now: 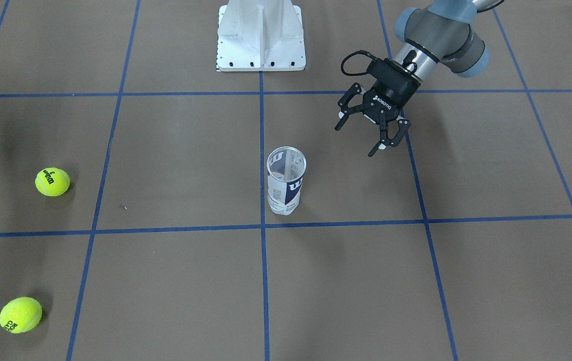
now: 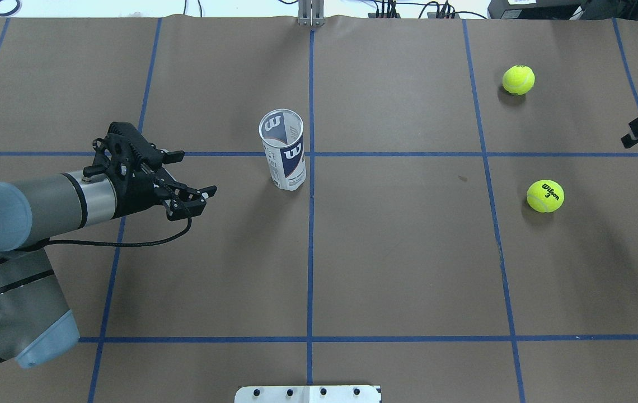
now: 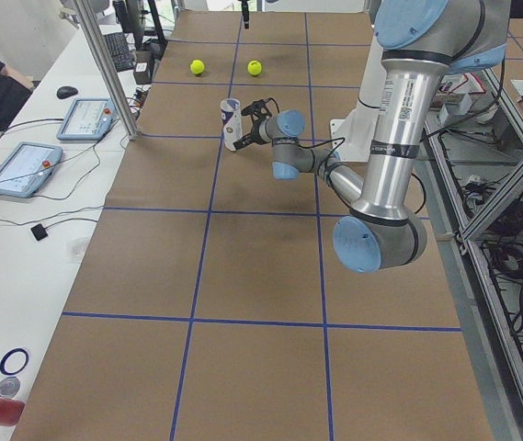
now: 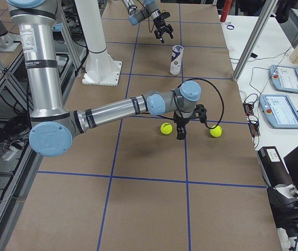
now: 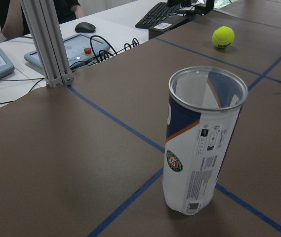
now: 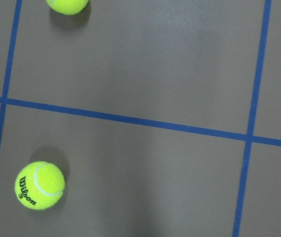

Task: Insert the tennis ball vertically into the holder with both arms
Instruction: 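Lower the right gripper onto the nearer tennis ball while the left gripper waits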

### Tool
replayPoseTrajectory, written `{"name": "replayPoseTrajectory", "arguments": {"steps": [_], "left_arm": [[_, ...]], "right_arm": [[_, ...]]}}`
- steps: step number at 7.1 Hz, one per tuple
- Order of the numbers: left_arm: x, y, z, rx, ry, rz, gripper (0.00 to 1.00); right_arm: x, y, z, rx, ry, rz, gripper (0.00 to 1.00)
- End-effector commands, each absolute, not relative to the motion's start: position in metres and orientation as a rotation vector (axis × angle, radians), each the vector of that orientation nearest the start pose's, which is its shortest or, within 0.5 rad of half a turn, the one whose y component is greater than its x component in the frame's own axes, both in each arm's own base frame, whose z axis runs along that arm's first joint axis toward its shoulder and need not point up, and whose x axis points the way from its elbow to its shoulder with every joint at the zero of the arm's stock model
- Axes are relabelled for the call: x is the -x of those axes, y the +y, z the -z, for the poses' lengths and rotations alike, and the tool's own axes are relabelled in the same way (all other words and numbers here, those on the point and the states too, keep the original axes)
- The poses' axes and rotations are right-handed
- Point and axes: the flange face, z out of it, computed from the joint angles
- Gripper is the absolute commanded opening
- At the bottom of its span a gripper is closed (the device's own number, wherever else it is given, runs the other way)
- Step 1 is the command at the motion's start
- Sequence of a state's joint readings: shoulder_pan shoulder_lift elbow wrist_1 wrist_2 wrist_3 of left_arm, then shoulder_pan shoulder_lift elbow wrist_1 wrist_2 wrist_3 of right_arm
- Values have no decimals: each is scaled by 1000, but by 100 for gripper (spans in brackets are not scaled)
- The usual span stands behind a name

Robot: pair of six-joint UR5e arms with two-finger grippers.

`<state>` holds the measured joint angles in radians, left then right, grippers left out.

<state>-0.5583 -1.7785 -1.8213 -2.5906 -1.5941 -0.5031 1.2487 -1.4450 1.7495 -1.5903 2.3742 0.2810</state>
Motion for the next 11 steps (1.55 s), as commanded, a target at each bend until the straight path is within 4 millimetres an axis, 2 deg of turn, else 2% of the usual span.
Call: {"name": "replayPoseTrajectory", "arguments": {"steps": [1,2,3,6,9,11], "left_arm": [[-412,-404,-329,-1010,1062,-407,99],[-420,-409,-320,-1018,1075,-402,99],[-421,-409,-318,-1016,1079,-397,99],[-421,-410,-319,-1007,1085,-386,99],[-421,-410,-320,-1006,1083,-385,99],[-422,-410,-321,-1003,1081,-386,99]], "right_arm": [[186,-537,-497,-20,-796,164,99],[187,-535,-495,-33,-810,127,99],[200,-533,-492,-33,-817,119,99],[236,-526,-509,-10,-815,179,99],[262,-511,-519,16,-796,223,99],[271,-507,-529,30,-774,234,99]]}}
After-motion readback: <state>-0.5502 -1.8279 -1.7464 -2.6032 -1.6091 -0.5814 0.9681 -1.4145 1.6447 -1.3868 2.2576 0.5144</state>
